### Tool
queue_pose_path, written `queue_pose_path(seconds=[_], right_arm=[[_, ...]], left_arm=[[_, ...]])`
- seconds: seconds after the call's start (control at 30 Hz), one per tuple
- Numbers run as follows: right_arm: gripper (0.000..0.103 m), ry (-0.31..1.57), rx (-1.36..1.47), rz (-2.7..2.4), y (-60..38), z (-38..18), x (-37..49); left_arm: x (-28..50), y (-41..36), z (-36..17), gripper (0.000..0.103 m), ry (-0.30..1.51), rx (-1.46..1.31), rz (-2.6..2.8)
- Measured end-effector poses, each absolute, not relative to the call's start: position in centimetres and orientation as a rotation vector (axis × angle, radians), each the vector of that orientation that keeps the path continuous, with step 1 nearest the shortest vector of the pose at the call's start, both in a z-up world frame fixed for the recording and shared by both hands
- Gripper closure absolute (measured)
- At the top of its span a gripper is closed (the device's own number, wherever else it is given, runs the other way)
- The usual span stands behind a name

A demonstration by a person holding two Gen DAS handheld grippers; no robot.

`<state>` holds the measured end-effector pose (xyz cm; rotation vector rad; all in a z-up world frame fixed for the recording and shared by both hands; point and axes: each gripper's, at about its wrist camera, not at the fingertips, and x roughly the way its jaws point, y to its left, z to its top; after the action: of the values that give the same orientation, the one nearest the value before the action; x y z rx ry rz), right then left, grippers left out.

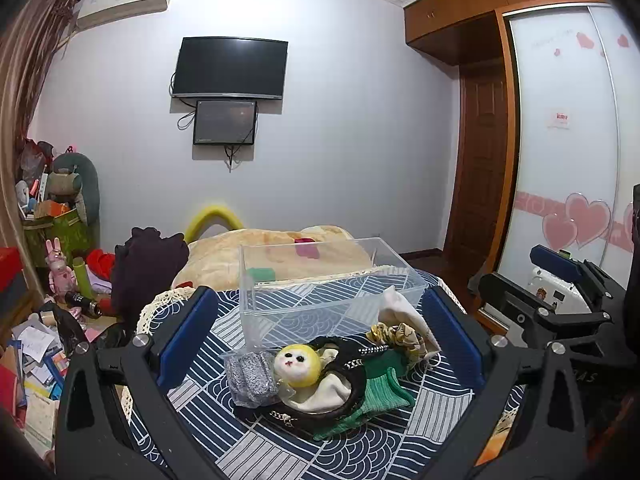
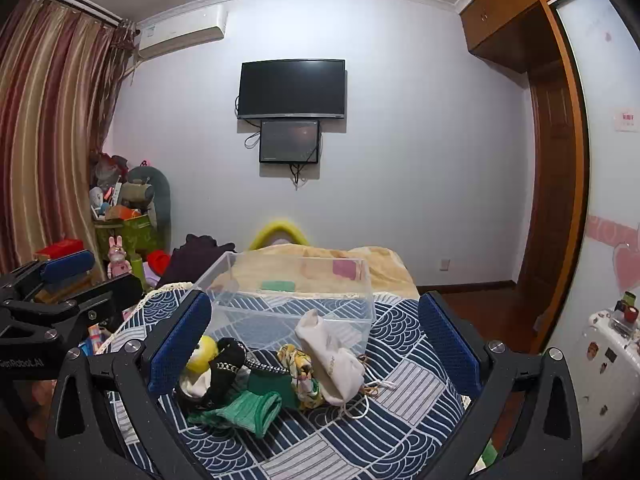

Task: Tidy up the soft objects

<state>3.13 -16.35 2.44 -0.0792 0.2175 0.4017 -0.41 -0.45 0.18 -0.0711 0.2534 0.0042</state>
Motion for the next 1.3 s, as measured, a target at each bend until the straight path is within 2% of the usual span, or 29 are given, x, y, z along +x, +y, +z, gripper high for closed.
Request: queue_pose_path(seconds=[1.3], right_arm=[[0.0, 0.221, -0.061, 0.397, -16.46, 2.61, 2.98]], left_arm=[[-0.86, -0.36, 0.37, 0.0, 0.244, -0.072, 0.018]])
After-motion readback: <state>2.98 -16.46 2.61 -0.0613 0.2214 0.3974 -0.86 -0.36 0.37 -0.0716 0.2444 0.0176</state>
